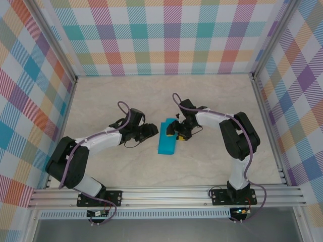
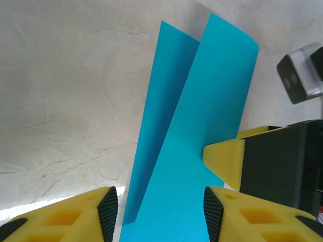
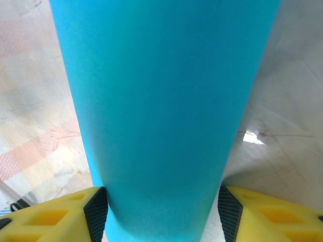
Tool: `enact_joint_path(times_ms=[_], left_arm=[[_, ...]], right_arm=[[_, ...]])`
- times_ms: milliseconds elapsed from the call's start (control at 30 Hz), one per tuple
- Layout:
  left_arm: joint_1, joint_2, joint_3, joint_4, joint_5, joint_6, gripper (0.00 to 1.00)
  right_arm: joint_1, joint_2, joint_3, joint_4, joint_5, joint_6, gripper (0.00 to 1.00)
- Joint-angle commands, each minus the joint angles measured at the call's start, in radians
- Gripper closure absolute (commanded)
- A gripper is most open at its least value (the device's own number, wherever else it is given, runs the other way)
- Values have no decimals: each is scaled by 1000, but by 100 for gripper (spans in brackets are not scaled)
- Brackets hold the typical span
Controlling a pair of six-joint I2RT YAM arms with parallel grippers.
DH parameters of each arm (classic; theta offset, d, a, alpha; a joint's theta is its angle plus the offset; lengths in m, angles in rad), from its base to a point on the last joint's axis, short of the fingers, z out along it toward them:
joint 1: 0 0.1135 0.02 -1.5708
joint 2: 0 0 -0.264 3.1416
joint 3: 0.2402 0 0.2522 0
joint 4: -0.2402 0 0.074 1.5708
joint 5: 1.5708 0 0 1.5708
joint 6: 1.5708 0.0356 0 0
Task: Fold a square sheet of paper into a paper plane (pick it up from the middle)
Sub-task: First fold in half a square sheet of paper at the center of the table.
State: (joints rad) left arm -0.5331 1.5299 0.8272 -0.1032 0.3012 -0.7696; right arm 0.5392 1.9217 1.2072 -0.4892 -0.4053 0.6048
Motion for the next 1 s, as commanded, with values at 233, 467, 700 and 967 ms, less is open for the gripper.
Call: enact_joint_path(times_ms=[233, 467, 700, 967], left_arm=[[15, 108, 28, 85, 105, -18, 42], [15, 146, 17, 178, 175, -44, 40], [15, 169, 7, 224, 199, -65, 41], [15, 203, 13, 253, 226, -73, 45]], right_arm=[[13, -6, 6, -15, -25, -33, 34], [13, -33, -12, 13, -51, -17, 34], [4, -77, -59, 71, -67, -5, 35], [-16, -84, -87, 98, -97, 7, 37]])
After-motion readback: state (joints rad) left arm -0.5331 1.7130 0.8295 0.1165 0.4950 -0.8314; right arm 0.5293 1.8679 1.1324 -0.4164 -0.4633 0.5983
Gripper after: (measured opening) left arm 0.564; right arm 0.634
